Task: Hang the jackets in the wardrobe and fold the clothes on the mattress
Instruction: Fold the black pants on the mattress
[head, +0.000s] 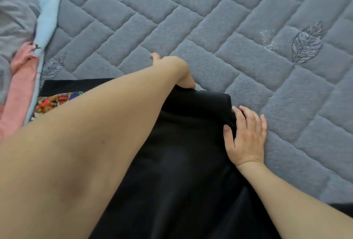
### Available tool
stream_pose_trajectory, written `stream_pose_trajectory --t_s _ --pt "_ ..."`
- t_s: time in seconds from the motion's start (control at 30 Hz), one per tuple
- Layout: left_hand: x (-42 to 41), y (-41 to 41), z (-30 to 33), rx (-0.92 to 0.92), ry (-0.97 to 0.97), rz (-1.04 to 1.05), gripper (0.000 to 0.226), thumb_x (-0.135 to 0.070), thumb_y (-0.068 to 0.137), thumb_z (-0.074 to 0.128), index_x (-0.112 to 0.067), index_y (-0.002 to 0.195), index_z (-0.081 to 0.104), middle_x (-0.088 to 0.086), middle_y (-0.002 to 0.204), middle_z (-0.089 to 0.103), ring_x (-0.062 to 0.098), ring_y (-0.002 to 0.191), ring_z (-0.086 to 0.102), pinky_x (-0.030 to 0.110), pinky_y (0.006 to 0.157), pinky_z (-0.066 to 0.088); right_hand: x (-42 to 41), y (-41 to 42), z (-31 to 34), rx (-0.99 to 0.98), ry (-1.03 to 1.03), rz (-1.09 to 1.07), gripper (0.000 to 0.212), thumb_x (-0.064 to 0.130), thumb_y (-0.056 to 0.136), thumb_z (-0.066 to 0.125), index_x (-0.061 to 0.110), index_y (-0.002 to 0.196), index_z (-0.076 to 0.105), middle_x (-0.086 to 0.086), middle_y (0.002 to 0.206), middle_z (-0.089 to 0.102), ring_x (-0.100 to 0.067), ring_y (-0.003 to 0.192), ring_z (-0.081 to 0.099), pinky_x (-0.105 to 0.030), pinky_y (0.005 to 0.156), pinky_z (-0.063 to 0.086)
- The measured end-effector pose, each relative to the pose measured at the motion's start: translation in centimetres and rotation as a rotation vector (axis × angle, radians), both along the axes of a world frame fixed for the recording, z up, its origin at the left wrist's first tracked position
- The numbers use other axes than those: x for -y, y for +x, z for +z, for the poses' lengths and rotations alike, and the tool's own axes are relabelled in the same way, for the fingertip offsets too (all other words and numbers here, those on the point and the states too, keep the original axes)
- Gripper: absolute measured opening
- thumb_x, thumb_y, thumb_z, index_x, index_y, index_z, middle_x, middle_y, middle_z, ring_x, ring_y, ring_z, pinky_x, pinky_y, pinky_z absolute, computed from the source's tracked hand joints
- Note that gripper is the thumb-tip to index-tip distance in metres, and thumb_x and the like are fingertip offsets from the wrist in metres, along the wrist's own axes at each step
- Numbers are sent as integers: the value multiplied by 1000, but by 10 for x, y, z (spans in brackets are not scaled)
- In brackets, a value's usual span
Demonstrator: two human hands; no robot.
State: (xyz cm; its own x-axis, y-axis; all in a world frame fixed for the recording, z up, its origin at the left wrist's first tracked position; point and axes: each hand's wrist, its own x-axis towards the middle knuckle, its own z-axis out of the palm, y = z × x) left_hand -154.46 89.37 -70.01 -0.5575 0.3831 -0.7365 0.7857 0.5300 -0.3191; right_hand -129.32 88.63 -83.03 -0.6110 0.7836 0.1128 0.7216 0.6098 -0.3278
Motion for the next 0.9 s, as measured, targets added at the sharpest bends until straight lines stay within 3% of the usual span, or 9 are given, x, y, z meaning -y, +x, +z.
stream_pose_trajectory --t_s 0.1,0.23,0.3,0.33,0.4,0.5,0.57,0.73,0.9 --pt "-1 -4 -1 227 210 104 27 -37 95 52 -17 113 57 10 124 60 27 98 58 41 90 44 0 1 0 -10 -6 -6 57 43 93 38 13 140 47 -7 140 46 -26 135 40 -49 121 11" --pt "-1 -2 -12 93 1337 239 18 -35 100 49 -18 98 43 -6 84 54 18 82 52 36 90 35 0 2 0 -28 -21 -4 55 44 95 34 11 138 48 -6 141 46 -24 135 38 -47 122 9" --pt "-3 7 -20 74 1576 198 19 -35 100 47 -17 102 41 -8 91 51 17 94 52 41 106 28 0 2 -1 -37 -20 -4 53 43 96 34 9 134 50 -7 140 47 -23 135 38 -46 122 9" --pt "-2 11 -28 63 1516 163 23 -37 100 45 -17 110 43 -6 104 51 18 111 50 47 116 16 0 2 -1 -47 -22 -7 51 42 96 35 8 131 51 -7 140 48 -23 135 38 -46 122 10" --pt "7 16 -51 1 1194 63 42 -46 100 36 -21 133 38 -1 139 39 23 141 25 58 117 -9 0 2 -2 -86 -23 -16 44 40 96 38 8 121 54 -8 138 50 -23 134 39 -46 122 11" --pt "37 19 -76 -18 801 -42 66 -61 99 18 -29 156 9 -1 164 -1 23 151 -10 63 112 -19 -1 2 -5 -119 -10 -24 34 38 95 42 7 105 54 -10 136 51 -25 133 40 -47 121 13" --pt "64 25 -85 -34 752 -93 68 -64 98 14 -34 156 -2 -2 164 -12 24 150 -16 67 111 -17 -1 2 -7 -122 -1 -21 32 37 95 43 7 98 53 -12 135 51 -27 132 40 -48 121 14" --pt "157 61 -96 -74 792 -93 63 -58 100 19 -33 157 11 0 166 1 25 152 -3 70 113 -3 -2 0 -9 -101 22 -15 29 35 95 44 7 89 52 -14 135 51 -29 131 39 -50 120 15" --pt "219 94 -101 -92 713 56 64 -59 99 14 -35 157 3 -3 166 -5 22 152 -10 67 115 -4 -3 1 -12 -91 74 2 28 32 94 45 6 86 52 -15 135 51 -31 130 39 -51 119 15"
